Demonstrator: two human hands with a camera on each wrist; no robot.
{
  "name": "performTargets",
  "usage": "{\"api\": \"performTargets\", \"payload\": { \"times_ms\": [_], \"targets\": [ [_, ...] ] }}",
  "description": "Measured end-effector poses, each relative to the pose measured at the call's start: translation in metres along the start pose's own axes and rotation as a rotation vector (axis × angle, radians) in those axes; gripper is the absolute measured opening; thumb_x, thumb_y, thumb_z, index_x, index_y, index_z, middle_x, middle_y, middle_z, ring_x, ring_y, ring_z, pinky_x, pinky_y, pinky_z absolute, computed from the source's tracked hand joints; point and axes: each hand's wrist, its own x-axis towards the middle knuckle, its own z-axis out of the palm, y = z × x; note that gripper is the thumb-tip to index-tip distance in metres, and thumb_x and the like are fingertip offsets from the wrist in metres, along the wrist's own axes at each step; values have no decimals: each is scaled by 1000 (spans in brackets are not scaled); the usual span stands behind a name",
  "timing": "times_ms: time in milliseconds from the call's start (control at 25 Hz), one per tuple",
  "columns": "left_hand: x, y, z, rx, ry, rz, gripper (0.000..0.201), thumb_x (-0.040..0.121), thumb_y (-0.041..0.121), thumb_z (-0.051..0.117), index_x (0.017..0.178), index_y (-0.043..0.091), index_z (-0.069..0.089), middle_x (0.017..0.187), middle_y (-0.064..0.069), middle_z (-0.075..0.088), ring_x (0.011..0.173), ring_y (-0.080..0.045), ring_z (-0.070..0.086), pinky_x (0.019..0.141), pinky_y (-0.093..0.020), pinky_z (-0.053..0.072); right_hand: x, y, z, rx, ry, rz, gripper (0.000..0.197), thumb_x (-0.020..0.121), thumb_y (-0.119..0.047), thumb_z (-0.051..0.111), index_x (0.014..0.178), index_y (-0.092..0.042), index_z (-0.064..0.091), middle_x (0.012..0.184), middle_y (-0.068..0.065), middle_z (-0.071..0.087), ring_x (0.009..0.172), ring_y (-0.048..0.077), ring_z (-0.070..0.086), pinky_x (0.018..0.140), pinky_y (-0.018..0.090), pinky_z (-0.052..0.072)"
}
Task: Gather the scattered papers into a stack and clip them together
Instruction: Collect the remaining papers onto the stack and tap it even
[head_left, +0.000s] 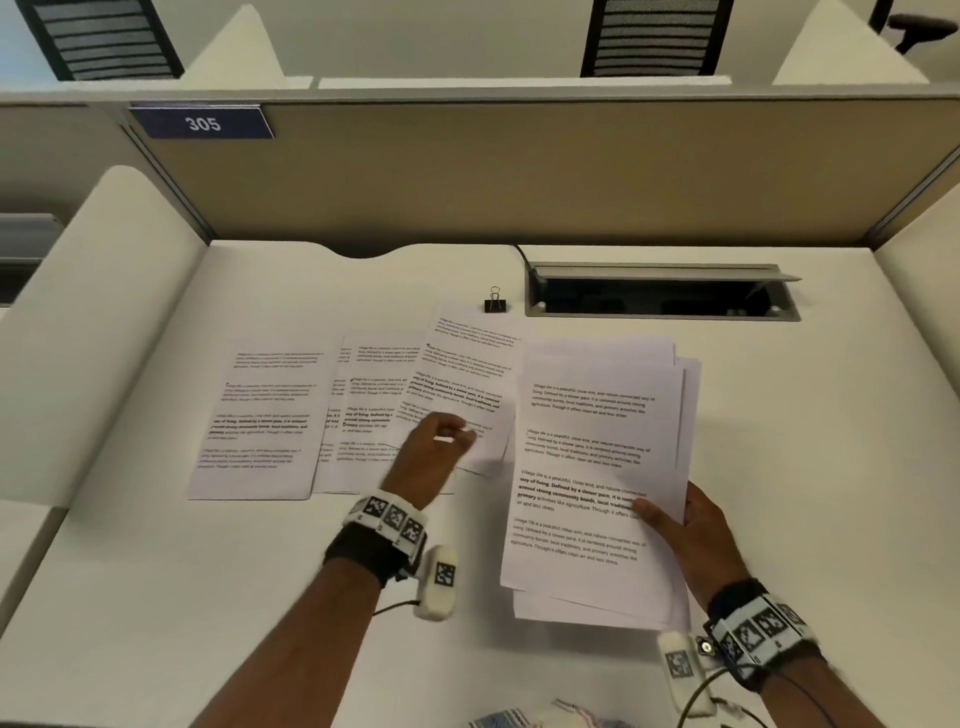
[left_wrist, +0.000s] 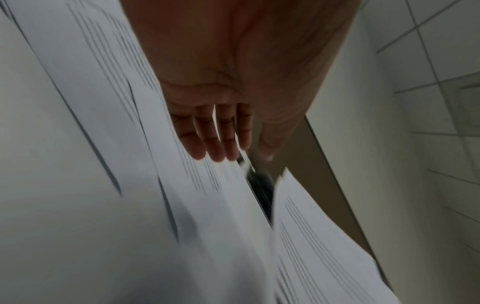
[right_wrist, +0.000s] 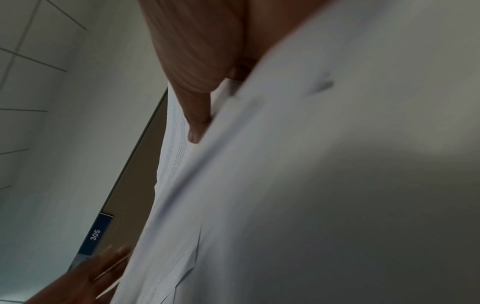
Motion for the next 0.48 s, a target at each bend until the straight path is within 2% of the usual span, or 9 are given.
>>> {"api": "performTargets", "payload": {
  "times_ms": [80, 120, 200, 280, 400, 480],
  "targets": [
    [15, -14, -39, 25, 116, -12, 13, 90, 29, 73, 98, 32, 63, 108, 4, 70, 98, -18, 69, 87, -43, 58, 8, 0, 4, -13, -6, -1, 58, 72, -43, 86, 122, -24, 63, 109, -4, 76, 93, 16, 75, 80, 36, 62],
    [21, -20, -58, 36, 162, -27, 13, 90, 28, 73, 96, 32, 63, 108, 4, 70, 99, -20, 69, 89, -44, 57, 12, -1, 6, -19, -8, -1, 58, 72, -44, 86, 122, -24, 63, 108, -4, 76, 92, 15, 75, 79, 33, 62],
    [32, -30, -94, 69, 257, -60, 15, 88, 28, 75, 95, 32, 63, 107, 4, 69, 101, -23, 68, 87, -42, 56, 22, -2, 13, -26, -12, 10, 49, 80, -31, 82, 123, -21, 62, 110, 0, 75, 94, 20, 74, 79, 35, 61],
    [40, -42, -129, 120, 362, -98, 21, 86, 27, 78, 100, 26, 62, 112, 1, 67, 101, -24, 66, 85, -37, 52, 31, -2, 18, -34, -17, 23, 44, 84, -23, 79, 125, -19, 61, 112, 2, 74, 98, 24, 72, 80, 38, 60],
    [52, -63, -180, 242, 516, -202, 39, 79, 29, 84, 109, 24, 59, 129, -8, 62, 115, -29, 61, 99, -43, 50, 45, -2, 26, -33, -28, 30, 45, 85, -19, 79, 126, -18, 62, 111, 1, 75, 98, 23, 72, 82, 38, 59],
    [59, -74, -207, 370, 604, -317, 52, 75, 33, 86, 117, 21, 59, 136, -12, 57, 127, -36, 53, 108, -49, 43, 52, -2, 32, -42, -35, 41, 44, 85, -19, 79, 126, -19, 63, 110, -1, 75, 97, 21, 72, 80, 35, 59]
  ]
}}
